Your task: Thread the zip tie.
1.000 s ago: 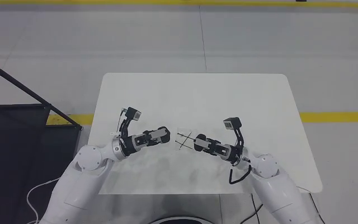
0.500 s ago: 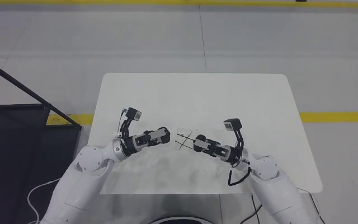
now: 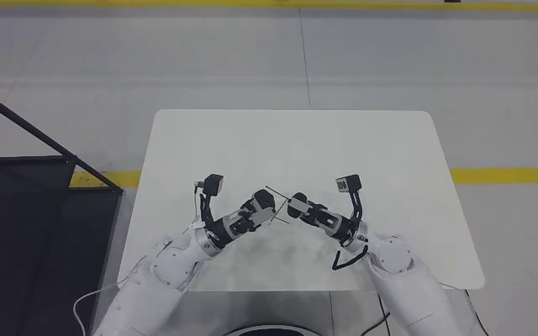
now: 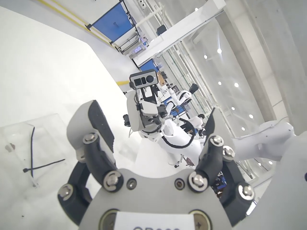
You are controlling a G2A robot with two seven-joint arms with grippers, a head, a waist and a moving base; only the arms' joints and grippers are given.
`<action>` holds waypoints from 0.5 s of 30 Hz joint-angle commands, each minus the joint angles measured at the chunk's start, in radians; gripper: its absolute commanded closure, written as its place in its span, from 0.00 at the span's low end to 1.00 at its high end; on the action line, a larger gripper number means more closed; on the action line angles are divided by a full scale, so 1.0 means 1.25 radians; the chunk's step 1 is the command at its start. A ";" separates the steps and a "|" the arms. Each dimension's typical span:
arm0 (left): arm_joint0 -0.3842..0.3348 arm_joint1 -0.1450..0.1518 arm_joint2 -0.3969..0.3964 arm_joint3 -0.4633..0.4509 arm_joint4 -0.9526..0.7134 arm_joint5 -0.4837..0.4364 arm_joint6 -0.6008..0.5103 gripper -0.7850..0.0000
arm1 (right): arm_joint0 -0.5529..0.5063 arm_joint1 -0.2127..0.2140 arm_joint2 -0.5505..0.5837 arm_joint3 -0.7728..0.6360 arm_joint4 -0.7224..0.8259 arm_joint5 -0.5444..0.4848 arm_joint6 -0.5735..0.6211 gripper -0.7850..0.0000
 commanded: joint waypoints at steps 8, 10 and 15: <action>-0.018 -0.022 0.037 0.038 0.070 -0.006 0.117 0.35 | 0.004 -0.002 0.001 0.006 0.010 0.004 0.016 1.00; -0.020 -0.025 0.042 0.042 0.090 -0.002 0.131 0.40 | 0.004 -0.002 0.001 0.007 0.012 0.004 0.018 1.00; -0.027 -0.032 0.049 0.051 0.121 0.008 0.155 0.49 | 0.004 -0.003 0.002 0.009 0.012 0.004 0.022 1.00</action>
